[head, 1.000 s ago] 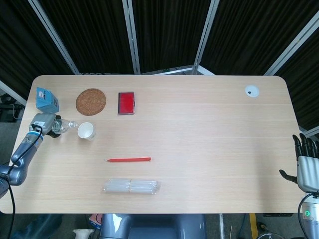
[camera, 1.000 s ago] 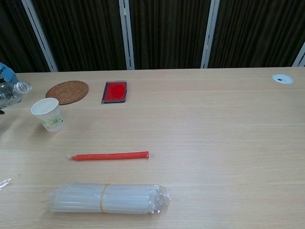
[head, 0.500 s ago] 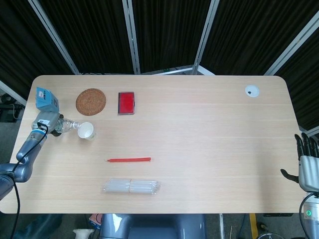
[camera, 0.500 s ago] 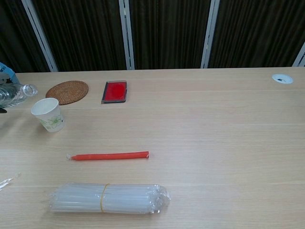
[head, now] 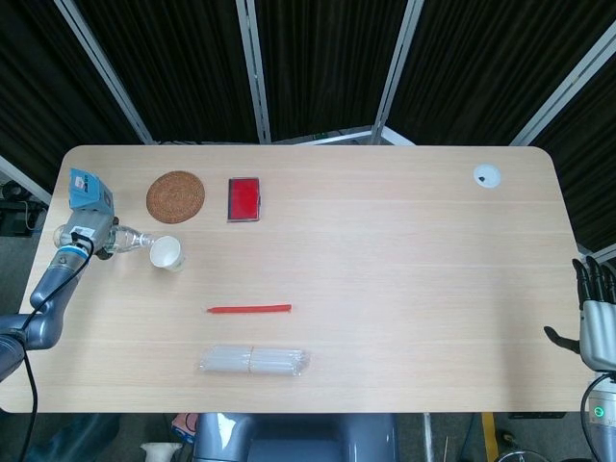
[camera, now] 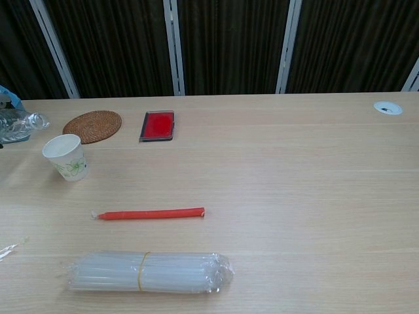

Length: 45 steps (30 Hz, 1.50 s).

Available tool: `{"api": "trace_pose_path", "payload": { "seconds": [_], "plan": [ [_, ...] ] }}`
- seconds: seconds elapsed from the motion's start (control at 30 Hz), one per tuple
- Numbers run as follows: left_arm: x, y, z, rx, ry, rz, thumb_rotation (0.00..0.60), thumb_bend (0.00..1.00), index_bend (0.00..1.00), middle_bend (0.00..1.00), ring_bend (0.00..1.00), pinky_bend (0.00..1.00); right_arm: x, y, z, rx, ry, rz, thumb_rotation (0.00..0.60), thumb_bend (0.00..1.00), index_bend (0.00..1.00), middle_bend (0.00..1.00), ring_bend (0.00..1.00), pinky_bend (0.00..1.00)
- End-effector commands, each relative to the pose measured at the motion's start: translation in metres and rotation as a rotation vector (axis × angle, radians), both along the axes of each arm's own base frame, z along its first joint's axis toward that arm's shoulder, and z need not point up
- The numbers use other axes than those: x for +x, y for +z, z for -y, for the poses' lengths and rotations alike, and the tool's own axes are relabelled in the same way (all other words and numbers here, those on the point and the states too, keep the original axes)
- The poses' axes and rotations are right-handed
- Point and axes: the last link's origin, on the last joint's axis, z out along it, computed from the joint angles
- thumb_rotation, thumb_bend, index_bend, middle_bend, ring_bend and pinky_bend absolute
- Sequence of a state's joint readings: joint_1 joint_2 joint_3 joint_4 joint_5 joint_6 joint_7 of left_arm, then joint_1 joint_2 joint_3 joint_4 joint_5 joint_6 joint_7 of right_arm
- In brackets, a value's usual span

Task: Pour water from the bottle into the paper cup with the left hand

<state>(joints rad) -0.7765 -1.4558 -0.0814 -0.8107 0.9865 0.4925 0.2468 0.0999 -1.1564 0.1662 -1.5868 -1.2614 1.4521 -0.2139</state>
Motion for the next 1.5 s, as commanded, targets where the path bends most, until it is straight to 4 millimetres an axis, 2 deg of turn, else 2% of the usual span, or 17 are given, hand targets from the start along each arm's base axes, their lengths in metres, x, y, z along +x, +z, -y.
{"api": "trace_pose_path", "payload": {
  "seconds": [0.03, 0.87, 1.5],
  "plan": [
    [-0.001, 0.004, 0.000, 0.001, -0.003, -0.024, 0.600, 0.48, 0.62, 0.45, 0.31, 0.34, 0.000, 0.000, 0.000, -0.001, 0.000, 0.000, 0.600, 0.00, 0.00, 0.00, 0.00, 0.00],
    [0.007, 0.006, 0.004, -0.005, -0.047, -0.159, 0.600, 0.48, 0.62, 0.45, 0.31, 0.34, 0.001, 0.000, -0.001, -0.004, 0.000, -0.004, 0.600, 0.00, 0.00, 0.00, 0.00, 0.00],
    [0.009, 0.005, 0.004, 0.000, -0.061, -0.188, 0.600, 0.48, 0.62, 0.45, 0.31, 0.34, 0.000, -0.001, 0.000, -0.003, -0.004, -0.008, 0.600, 0.00, 0.00, 0.00, 0.00, 0.00]
  ]
}}
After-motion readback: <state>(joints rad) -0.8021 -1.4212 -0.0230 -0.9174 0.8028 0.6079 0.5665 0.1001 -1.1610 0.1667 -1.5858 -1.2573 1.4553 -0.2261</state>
